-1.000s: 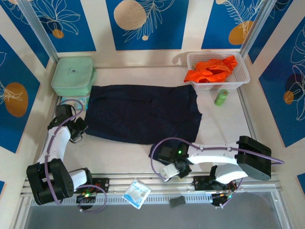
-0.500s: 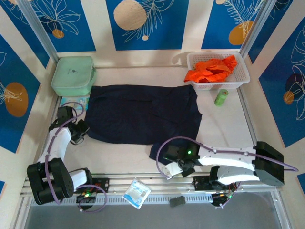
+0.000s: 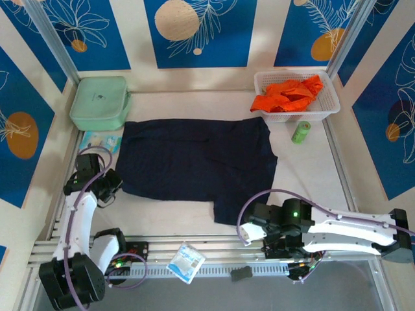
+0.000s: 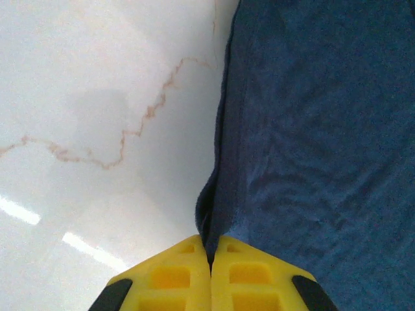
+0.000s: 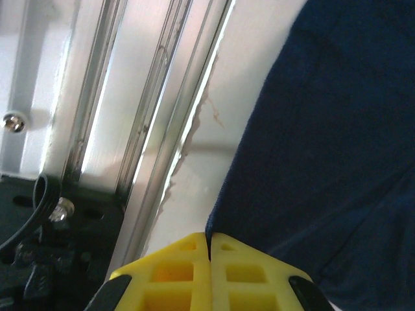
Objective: Fold and stack the t-shirts
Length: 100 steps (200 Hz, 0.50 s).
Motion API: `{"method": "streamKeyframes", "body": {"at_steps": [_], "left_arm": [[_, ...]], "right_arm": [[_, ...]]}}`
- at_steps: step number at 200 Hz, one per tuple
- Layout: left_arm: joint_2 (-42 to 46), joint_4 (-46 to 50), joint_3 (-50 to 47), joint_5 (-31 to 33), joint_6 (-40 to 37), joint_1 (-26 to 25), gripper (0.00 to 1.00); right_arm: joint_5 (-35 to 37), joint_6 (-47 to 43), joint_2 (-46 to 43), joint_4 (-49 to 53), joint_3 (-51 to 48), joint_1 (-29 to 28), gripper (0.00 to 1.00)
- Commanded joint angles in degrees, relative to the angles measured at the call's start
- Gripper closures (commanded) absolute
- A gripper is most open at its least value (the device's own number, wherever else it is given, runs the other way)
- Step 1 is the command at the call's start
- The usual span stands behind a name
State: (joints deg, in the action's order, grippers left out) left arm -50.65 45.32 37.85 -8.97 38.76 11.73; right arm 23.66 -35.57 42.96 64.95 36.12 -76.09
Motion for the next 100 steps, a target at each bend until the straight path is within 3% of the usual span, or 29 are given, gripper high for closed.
{"method": "streamKeyframes", "body": {"at_steps": [1,29,60,100], "left_arm": [[3.42,6.67,-0.14,-0.13,2.05,-0.65,1.00],[5.98,8.87,-0.04,-0.30,2.98,-0.82,1.00],[5.37,8.41,0.39,-0.60,3.33,-0.83,1.00],[0.39,6.13,5.08,-0.04,2.17,-0.83,1.00]], "right_arm": [[2.01,4.15,-3.16,6.53,1.75,-1.46,1.00],[4.73,5.75,-6.14,6.17,1.89,-1.69,1.00],[12.72,6.43,-6.23,-0.07,2.57,-0.92,1.00],[14.86,-0.08,-3.28,-15.95,6.73,9.97,1.00]]}}
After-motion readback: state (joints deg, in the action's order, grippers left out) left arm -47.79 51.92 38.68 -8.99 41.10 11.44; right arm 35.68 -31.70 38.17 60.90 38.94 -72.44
